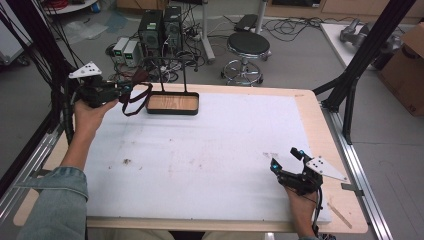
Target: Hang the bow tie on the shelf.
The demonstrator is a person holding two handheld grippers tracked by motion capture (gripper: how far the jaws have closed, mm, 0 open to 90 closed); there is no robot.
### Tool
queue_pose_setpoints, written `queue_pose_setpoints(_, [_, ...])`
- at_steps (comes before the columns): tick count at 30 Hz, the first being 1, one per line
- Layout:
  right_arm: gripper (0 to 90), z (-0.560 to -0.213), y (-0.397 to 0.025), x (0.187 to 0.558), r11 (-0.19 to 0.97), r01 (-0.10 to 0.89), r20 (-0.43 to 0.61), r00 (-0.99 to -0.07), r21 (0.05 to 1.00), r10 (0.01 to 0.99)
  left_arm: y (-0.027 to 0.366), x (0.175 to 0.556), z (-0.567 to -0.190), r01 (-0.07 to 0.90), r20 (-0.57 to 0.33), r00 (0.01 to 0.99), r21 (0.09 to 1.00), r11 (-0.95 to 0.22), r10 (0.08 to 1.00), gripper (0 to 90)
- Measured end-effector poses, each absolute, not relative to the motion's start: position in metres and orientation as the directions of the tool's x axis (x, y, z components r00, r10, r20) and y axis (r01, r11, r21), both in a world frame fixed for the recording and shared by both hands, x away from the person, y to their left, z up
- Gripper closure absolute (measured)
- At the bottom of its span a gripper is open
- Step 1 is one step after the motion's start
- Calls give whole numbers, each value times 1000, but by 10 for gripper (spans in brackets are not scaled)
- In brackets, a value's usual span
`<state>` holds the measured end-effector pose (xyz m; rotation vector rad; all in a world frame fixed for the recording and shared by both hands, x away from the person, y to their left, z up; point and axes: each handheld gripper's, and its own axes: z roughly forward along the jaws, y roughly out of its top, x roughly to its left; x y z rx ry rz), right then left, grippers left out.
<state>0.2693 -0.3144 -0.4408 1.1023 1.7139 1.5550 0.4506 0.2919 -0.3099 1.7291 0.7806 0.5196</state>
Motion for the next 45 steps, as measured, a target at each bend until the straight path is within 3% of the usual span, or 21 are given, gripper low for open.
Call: queue_pose_setpoints(45, [107, -442, -315, 269, -22, 206, 125, -503, 978, 855, 288, 505, -288, 260, -29, 574, 954, -148, 819, 758])
